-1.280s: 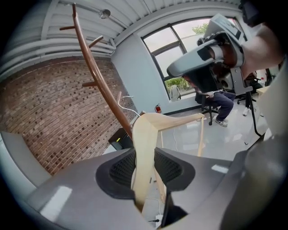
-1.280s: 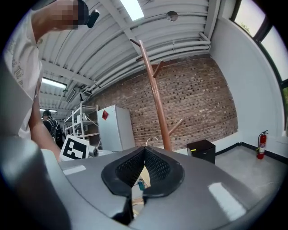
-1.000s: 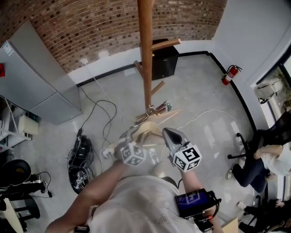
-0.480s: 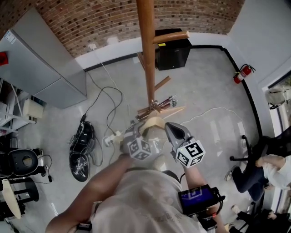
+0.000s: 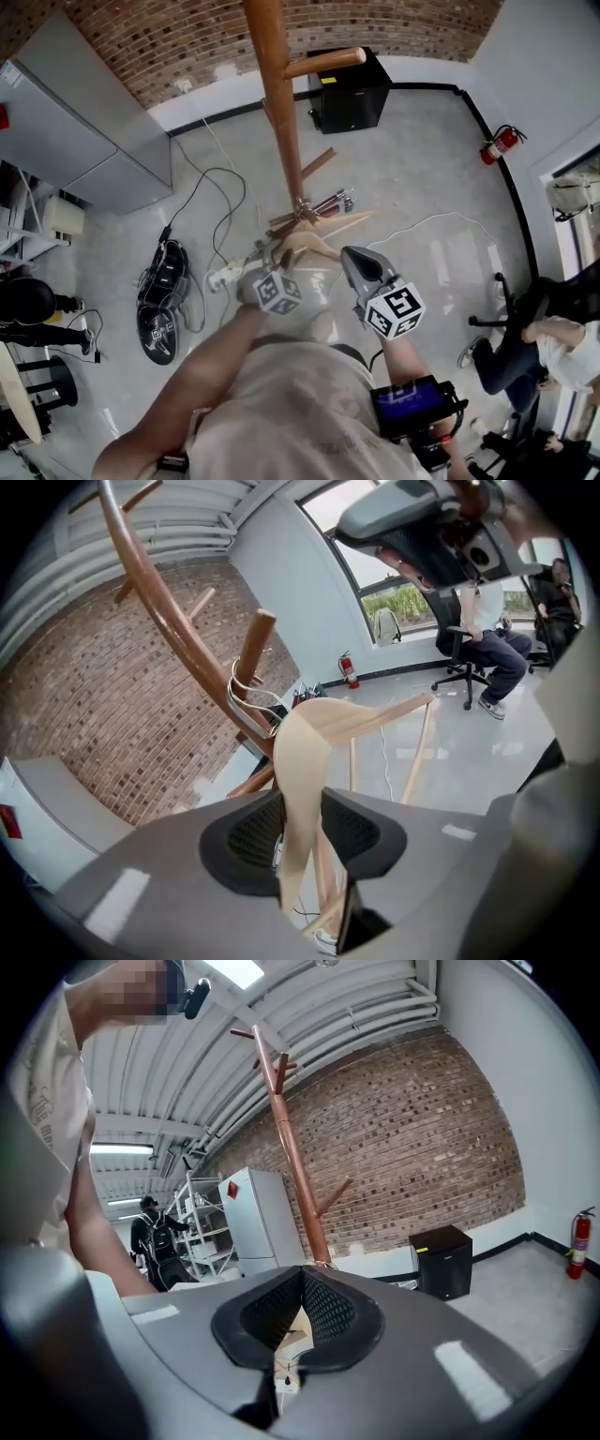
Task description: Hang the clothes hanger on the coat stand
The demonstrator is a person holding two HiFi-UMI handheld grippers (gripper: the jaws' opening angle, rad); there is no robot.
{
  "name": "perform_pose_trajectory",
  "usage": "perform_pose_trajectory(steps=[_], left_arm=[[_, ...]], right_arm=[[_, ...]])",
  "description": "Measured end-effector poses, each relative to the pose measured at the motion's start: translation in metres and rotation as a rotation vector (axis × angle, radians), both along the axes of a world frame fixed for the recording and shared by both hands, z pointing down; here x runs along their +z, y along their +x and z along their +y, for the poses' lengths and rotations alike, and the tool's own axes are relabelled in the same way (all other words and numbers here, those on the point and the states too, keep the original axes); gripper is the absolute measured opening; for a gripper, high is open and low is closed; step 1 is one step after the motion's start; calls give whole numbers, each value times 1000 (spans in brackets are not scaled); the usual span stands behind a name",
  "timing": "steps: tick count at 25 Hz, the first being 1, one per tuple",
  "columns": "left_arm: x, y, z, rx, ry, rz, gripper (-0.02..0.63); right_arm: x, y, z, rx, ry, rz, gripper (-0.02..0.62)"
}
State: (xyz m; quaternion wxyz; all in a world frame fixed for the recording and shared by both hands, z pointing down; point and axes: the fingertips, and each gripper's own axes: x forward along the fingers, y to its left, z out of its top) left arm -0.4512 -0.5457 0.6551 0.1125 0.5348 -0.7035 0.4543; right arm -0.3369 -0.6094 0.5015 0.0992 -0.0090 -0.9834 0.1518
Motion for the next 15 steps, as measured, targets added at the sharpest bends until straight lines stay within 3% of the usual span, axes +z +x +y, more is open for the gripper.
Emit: perform_pose_trajectory(steps=[8,15], left_arm=[[10,-9,-7,-25,-17,-12,137],[9,-16,-4,-25,-19,-15,141]], right_arm=[[8,-1,-3,-38,-9,2,14],[12,7,-5,-9,-14,0,14]])
